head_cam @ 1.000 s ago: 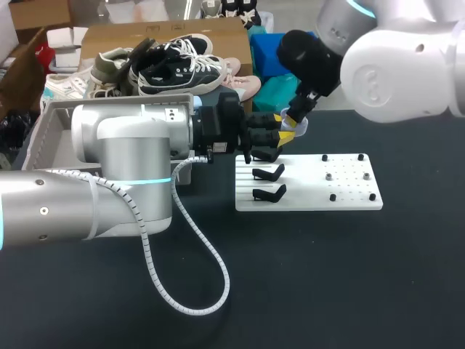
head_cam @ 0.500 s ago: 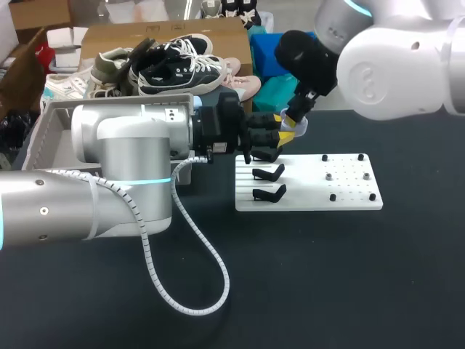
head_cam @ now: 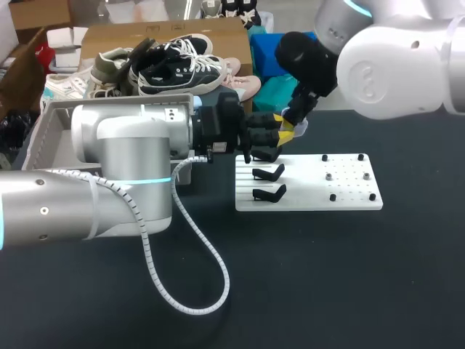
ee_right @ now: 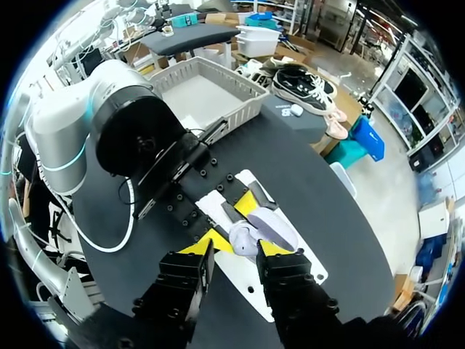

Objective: Pick up each earbud case from the left stands, insert the matching earbuds, close the lid, and place the case in the box.

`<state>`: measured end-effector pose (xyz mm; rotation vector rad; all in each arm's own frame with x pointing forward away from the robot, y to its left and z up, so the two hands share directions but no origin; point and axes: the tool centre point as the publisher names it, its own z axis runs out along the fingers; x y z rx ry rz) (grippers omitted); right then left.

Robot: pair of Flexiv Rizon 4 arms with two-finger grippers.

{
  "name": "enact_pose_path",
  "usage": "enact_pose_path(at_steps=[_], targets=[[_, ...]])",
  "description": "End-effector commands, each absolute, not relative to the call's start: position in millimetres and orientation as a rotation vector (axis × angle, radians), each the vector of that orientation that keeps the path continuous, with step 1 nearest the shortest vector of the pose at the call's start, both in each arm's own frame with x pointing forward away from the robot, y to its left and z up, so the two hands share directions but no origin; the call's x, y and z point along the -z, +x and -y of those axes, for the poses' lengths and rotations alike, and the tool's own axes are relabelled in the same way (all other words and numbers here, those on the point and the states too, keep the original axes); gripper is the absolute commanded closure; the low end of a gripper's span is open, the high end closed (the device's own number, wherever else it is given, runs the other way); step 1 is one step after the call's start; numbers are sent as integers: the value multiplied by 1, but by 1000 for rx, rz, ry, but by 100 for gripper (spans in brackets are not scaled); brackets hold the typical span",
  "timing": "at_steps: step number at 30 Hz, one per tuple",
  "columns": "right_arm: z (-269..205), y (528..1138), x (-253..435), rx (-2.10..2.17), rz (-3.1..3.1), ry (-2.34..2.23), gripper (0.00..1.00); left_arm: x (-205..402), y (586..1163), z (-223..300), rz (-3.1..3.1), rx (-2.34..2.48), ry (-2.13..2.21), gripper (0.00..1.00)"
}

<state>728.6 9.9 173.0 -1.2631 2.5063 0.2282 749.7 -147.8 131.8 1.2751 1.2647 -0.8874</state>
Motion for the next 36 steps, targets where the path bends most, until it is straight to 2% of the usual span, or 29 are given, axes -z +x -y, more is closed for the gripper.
enact_pose_path(at_steps=[1,26,36], targets=[[-9,731,-174,-231,-2504,-1265,61,-132,747,149,-1263,884,1270,100],[8,716,-197,-233,-2495,-1196,60,-132,747,149,-1263,884,1270,100],[6,750,-205,-230,-2444,-1104,59,-132,747,149,-1263,884,1270,100]])
